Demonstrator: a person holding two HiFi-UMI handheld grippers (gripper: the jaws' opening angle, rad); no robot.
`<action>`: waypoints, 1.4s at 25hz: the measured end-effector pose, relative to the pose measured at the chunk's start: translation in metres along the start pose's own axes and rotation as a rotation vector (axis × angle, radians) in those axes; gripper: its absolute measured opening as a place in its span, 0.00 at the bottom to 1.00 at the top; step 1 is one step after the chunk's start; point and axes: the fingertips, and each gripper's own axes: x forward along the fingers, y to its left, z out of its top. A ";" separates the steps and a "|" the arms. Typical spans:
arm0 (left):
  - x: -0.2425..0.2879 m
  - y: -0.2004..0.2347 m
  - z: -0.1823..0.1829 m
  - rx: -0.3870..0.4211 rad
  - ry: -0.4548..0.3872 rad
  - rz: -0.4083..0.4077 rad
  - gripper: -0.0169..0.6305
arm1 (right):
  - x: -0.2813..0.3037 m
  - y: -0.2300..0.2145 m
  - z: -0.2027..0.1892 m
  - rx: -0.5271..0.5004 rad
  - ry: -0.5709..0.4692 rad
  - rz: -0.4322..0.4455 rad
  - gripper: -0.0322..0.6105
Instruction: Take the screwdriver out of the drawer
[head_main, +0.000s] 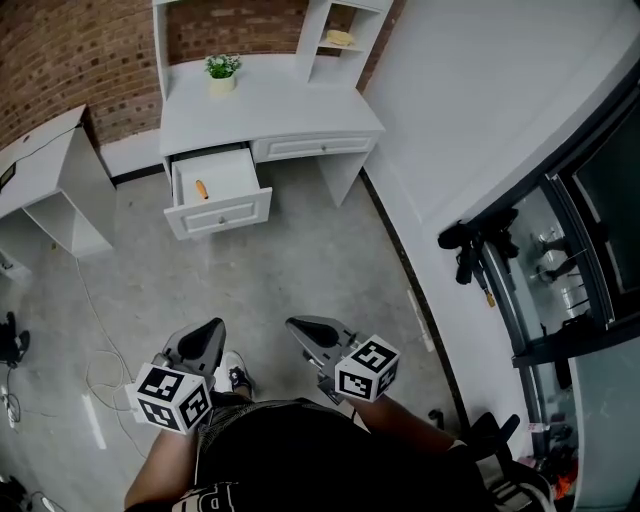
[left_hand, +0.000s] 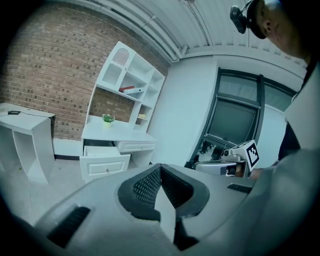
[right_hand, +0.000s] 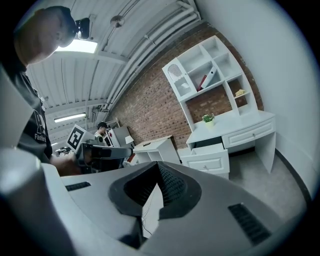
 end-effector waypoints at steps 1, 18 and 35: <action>0.004 0.007 0.006 0.002 -0.003 -0.005 0.05 | 0.008 -0.003 0.006 -0.002 -0.001 -0.002 0.06; 0.043 0.128 0.070 0.050 0.005 -0.069 0.05 | 0.139 -0.027 0.063 -0.042 -0.009 -0.038 0.06; 0.045 0.181 0.067 0.020 0.032 -0.099 0.05 | 0.188 -0.026 0.067 -0.063 0.041 -0.072 0.06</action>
